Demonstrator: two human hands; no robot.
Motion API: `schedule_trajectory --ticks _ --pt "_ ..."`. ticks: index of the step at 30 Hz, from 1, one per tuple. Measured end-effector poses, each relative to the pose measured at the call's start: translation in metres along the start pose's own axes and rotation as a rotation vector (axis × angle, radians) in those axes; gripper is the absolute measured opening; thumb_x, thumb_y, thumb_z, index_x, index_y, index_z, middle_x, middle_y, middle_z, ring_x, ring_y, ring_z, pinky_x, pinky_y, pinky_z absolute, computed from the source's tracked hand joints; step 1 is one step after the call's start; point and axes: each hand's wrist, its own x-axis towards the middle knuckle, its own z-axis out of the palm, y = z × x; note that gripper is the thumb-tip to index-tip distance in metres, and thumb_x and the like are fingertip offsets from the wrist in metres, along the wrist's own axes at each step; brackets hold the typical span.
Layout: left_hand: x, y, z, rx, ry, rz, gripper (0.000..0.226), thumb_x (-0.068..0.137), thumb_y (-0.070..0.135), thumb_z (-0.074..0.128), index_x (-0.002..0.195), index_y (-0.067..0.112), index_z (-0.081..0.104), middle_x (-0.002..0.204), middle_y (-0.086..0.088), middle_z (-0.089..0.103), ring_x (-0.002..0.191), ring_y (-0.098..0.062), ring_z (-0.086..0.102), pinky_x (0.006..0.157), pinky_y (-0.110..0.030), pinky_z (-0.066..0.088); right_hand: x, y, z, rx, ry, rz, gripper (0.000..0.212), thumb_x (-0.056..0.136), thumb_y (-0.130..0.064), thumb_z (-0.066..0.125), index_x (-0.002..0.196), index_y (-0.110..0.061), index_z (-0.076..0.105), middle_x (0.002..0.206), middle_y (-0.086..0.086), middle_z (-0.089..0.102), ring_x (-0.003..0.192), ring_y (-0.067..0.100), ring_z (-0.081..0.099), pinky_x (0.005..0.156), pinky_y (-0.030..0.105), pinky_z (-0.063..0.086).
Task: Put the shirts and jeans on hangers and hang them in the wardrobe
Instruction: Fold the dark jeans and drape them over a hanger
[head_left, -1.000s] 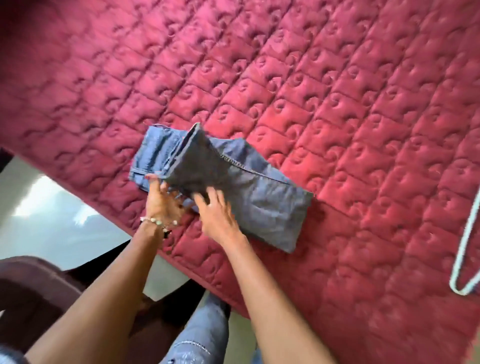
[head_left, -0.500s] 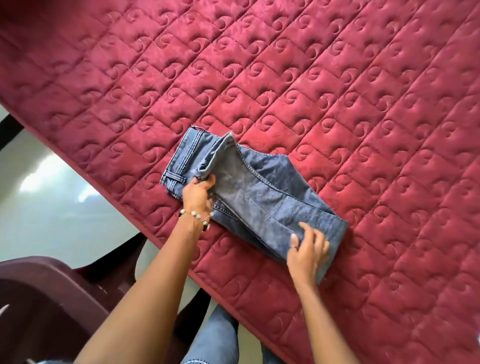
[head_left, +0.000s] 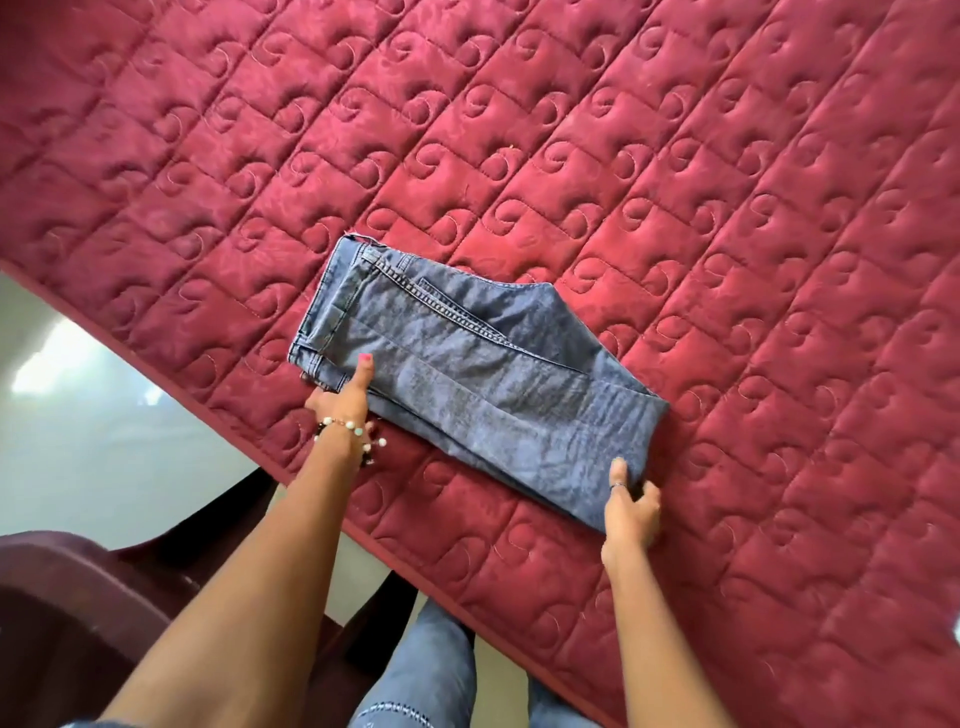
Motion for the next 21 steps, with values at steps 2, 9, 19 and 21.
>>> schedule_trajectory --ticks 2,9,19,21 --pt "0.006 0.004 0.003 -0.054 -0.050 -0.009 0.099 0.043 0.064 0.085 0.120 0.013 0.051 0.114 -0.002 0.060 0.091 -0.025 0.065 0.079 -0.046 0.056 0.008 -0.004 -0.006 0.119 -0.087 0.067 0.066 0.087 -0.046 0.065 0.138 -0.010 0.046 0.135 0.014 0.054 0.119 0.030 0.054 0.103 0.041 0.042" --pt "-0.036 0.013 0.023 -0.299 -0.380 -0.060 0.070 0.054 0.026 0.080 0.120 0.012 0.064 0.123 -0.006 0.064 0.109 -0.025 0.064 0.094 -0.045 0.051 0.031 -0.026 -0.033 0.509 -0.360 0.080 0.025 0.087 -0.005 0.066 0.111 -0.008 0.057 0.111 0.008 0.065 0.094 0.026 0.063 0.086 0.041 0.052" --pt "-0.184 -0.055 0.102 -0.379 -0.710 0.004 0.021 0.078 0.016 0.062 0.099 0.015 0.061 0.111 -0.008 0.065 0.112 -0.031 0.059 0.096 -0.055 0.046 0.076 0.027 -0.208 0.768 -0.253 -0.211 0.020 0.095 -0.002 0.051 0.094 -0.021 0.055 0.088 -0.005 0.063 0.075 0.005 0.063 0.070 0.024 0.054" --pt "-0.218 -0.084 0.127 -0.344 -0.776 0.007 0.013 0.083 0.018 0.060 0.093 0.015 0.068 0.105 -0.006 0.070 0.106 -0.029 0.063 0.093 -0.054 0.049 0.096 0.050 -0.253 0.798 -0.170 -0.225 0.019 0.093 -0.002 0.054 0.096 -0.021 0.055 0.088 -0.005 0.065 0.078 0.008 0.063 0.073 0.027 0.055"
